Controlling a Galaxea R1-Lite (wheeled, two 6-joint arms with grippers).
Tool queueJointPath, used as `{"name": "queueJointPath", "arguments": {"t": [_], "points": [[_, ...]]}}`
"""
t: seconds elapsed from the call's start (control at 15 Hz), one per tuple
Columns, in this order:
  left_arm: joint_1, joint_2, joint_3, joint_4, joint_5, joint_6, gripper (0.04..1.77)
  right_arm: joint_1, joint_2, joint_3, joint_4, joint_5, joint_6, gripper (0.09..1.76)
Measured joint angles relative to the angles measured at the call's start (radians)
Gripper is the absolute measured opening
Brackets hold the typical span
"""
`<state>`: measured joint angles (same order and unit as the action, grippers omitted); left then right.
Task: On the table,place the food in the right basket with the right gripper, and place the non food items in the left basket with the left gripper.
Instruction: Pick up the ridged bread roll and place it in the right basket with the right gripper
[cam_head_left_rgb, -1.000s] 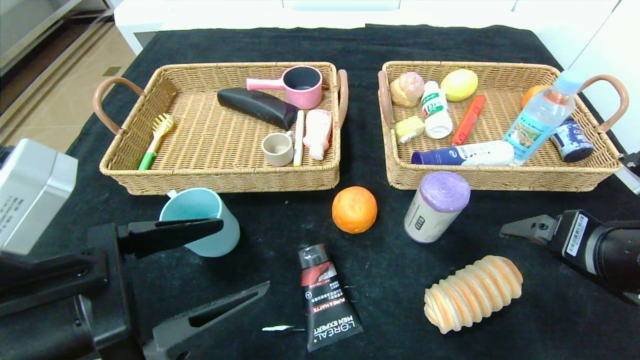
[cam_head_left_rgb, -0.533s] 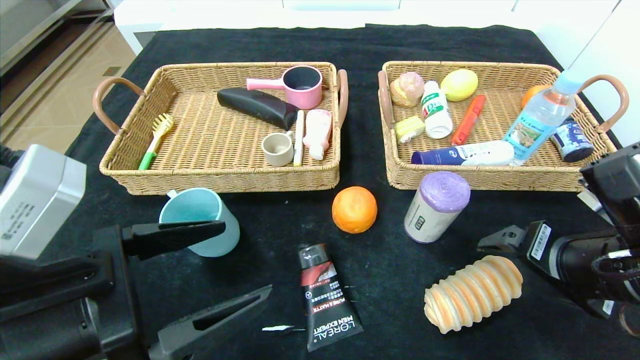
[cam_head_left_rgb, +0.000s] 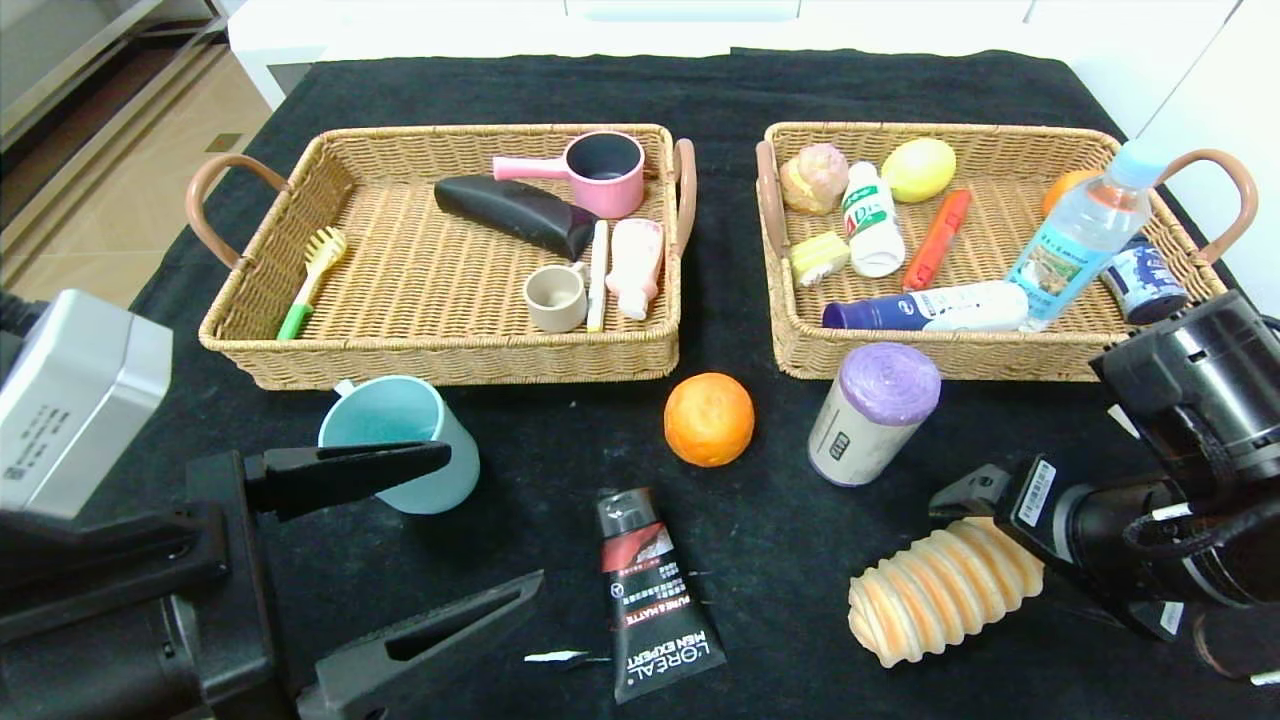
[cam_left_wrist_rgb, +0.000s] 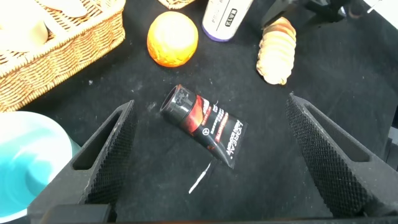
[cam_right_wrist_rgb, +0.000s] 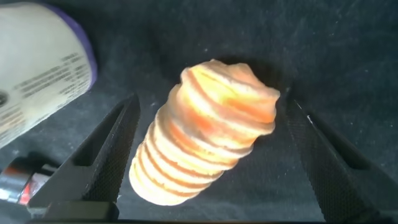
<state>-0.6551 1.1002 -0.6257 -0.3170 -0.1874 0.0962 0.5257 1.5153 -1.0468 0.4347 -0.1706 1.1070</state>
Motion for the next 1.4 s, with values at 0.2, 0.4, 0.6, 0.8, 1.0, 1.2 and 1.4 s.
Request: {"name": "queueJointPath", "arguments": {"t": [0.2,0.4,0.6,0.8,1.0,1.2,1.4], "points": [[0.0,0.0,0.0,0.0,0.0,0.0,1.72,-0.003,0.015,0.0,-0.002,0.0,0.007,1.7],[0.0,0.0,0.001,0.0,-0.001,0.0,1.72,-0.005,0.024,-0.001,-0.002,0.0,0.008,1.21],[0.0,0.0,0.003,0.0,-0.002,0.0,1.72,-0.006,0.029,-0.001,-0.003,0.001,0.008,0.89],[0.0,0.0,0.004,0.0,-0.002,0.001,1.72,-0.007,0.03,-0.001,-0.004,0.002,0.008,0.5],[0.0,0.002,0.005,0.0,-0.002,0.001,1.72,-0.008,0.031,0.0,-0.004,0.001,0.009,0.45],[-0.001,0.004,0.006,0.003,-0.003,0.001,1.72,-0.009,0.036,0.0,-0.005,0.001,0.009,0.43],[-0.001,0.004,0.006,0.003,-0.003,0.001,1.72,-0.009,0.039,0.0,-0.005,0.001,0.009,0.41]]}}
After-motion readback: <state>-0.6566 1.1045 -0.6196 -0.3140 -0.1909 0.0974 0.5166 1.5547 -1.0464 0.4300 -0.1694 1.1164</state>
